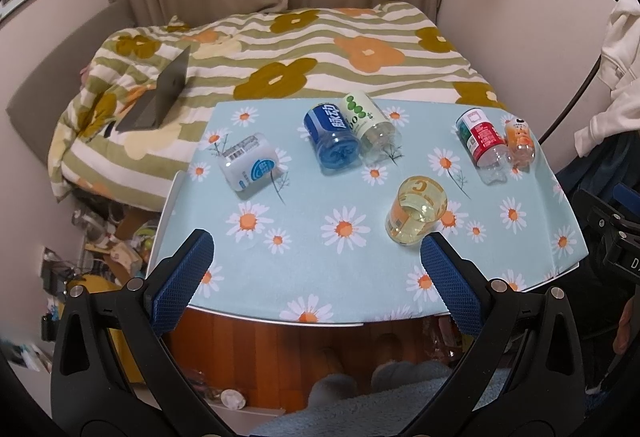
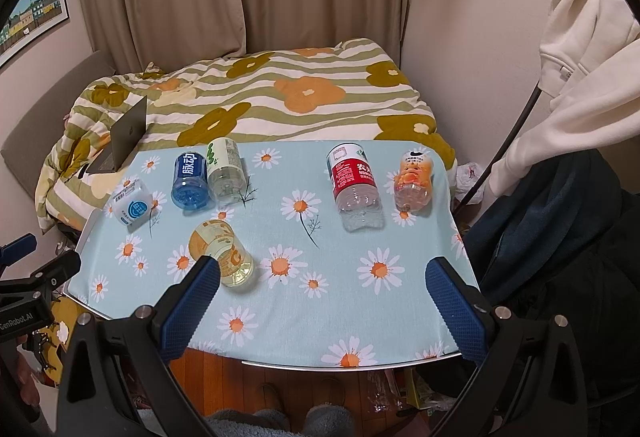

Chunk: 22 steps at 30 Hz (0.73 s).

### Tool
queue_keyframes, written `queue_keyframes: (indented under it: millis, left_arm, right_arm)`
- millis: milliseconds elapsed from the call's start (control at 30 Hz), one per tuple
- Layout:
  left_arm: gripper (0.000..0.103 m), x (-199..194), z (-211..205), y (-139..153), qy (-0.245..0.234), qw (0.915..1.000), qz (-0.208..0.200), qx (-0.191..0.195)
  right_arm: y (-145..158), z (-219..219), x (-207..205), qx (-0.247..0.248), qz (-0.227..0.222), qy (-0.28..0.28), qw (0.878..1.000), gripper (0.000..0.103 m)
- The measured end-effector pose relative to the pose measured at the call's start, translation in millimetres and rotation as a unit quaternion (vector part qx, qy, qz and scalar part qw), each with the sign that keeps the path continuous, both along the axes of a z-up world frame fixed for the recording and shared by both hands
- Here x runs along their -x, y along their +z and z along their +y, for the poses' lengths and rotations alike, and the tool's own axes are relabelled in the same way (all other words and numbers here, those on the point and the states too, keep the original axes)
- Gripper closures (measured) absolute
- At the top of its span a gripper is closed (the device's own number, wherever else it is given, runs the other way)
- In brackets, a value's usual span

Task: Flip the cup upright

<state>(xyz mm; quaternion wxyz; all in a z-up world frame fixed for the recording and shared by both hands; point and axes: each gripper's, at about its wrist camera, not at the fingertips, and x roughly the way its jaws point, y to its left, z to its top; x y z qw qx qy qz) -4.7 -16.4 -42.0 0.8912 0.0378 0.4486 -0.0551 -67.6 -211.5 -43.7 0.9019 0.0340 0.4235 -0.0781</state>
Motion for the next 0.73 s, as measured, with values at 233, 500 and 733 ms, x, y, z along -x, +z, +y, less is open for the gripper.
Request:
queue_keyframes:
  millis: [233,500,733]
  left_arm:
    - [0.0,-2,2,1,0.0,1.0,0.0,-0.001]
    - [0.0,-5,3,3,0.004,0.9999,-0.003,-0.012]
    - [0.0,-10,2,2,0.006,0.9998,-0.004,-0.016]
  right_arm:
    - [2,-1,-3,-0.001,-0.001,-0.001,1.0,0.0]
    - [4,-2,-8,-0.002,-0.002,-0.002,1.0,0.0]
    - [3,-2,-6,-0.002,-0.002,-0.002,1.0,0.0]
